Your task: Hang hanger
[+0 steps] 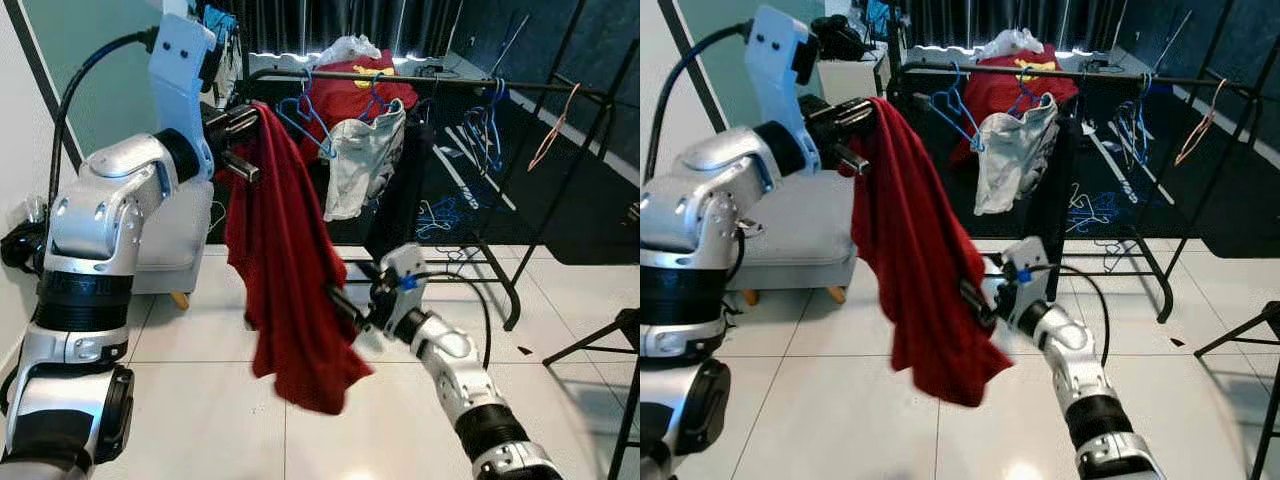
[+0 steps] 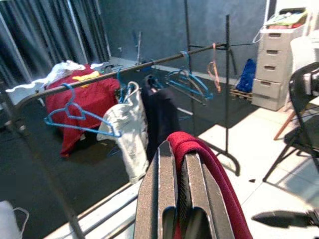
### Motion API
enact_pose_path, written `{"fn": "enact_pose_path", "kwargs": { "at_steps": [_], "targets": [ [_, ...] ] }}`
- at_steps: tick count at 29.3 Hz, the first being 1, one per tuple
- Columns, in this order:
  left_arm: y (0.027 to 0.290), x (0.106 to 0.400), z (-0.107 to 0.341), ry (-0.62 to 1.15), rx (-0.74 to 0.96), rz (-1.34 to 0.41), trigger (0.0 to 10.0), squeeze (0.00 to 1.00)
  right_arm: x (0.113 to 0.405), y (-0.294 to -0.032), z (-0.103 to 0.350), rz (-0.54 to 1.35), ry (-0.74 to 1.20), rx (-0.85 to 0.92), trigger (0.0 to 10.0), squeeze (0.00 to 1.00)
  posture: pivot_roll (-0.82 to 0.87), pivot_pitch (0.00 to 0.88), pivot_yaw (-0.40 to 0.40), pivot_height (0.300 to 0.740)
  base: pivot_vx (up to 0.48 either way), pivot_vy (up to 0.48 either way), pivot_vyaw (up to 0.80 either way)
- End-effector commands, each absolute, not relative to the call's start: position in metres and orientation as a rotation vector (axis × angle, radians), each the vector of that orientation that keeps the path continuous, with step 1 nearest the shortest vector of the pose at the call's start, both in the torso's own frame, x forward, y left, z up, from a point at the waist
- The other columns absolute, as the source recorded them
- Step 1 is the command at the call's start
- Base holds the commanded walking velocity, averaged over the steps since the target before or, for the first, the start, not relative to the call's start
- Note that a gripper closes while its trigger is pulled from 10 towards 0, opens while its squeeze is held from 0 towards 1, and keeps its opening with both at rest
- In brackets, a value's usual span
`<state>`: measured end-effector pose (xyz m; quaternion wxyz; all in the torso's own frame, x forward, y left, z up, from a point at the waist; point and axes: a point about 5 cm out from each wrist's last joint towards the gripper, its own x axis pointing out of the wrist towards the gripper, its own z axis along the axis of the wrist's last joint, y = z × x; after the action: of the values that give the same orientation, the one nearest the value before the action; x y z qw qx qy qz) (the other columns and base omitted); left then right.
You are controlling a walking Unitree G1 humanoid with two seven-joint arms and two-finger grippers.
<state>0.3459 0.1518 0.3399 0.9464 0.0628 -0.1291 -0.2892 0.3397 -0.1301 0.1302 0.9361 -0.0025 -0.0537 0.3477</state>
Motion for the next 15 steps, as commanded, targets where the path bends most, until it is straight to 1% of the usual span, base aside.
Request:
{"fn": "enact_pose_path", "kwargs": {
  "at_steps": [1, 2, 3, 4, 5, 7, 11, 15],
  "targets": [
    [0.151, 0.340, 0.347, -0.288, 0.106, -0.625, 10.0, 0.00, 0.340, -0.133, 0.129, 0.713, -0.110, 0.011, 10.0, 0.00, -0.03, 0.000, -0.035, 0.740, 0.000, 0.000, 0.00],
    [0.151, 0.340, 0.347, -0.288, 0.106, -0.625, 10.0, 0.00, 0.340, -0.133, 0.129, 0.713, -0.110, 0.011, 10.0, 0.00, -0.03, 0.000, -0.035, 0.740, 0.000, 0.000, 0.00],
    [0.146, 0.333, 0.355, -0.310, 0.054, -0.703, 10.0, 0.00, 0.345, -0.136, 0.129, 0.696, -0.103, -0.012, 10.0, 0.00, -0.03, 0.000, -0.034, 0.740, 0.000, 0.000, 0.00],
    [0.138, 0.320, 0.367, -0.345, -0.019, -0.831, 10.0, 0.00, 0.353, -0.142, 0.130, 0.652, -0.108, -0.040, 10.0, 0.00, -0.02, 0.000, -0.037, 0.740, 0.000, 0.000, 0.00],
    [0.138, 0.320, 0.367, -0.345, -0.019, -0.831, 10.0, 0.00, 0.353, -0.142, 0.130, 0.652, -0.108, -0.040, 10.0, 0.00, -0.02, 0.000, -0.037, 0.740, 0.000, 0.000, 0.00],
    [0.135, 0.313, 0.373, -0.362, -0.048, -0.908, 10.0, 0.00, 0.358, -0.143, 0.135, 0.637, -0.118, -0.051, 10.0, 0.00, -0.02, 0.000, -0.039, 0.740, 0.000, 0.000, 0.00],
    [0.132, 0.308, 0.376, -0.377, -0.071, -0.971, 10.0, 0.00, 0.362, -0.141, 0.138, 0.652, -0.114, -0.063, 10.0, 0.00, -0.02, 0.000, -0.039, 0.740, 0.000, 0.000, 0.00],
    [0.132, 0.306, 0.377, -0.385, -0.085, -0.999, 10.0, 0.00, 0.363, -0.136, 0.139, 0.691, -0.096, -0.070, 10.0, 0.00, -0.02, 0.000, -0.039, 0.740, 0.000, 0.000, 0.00]
  ]
}}
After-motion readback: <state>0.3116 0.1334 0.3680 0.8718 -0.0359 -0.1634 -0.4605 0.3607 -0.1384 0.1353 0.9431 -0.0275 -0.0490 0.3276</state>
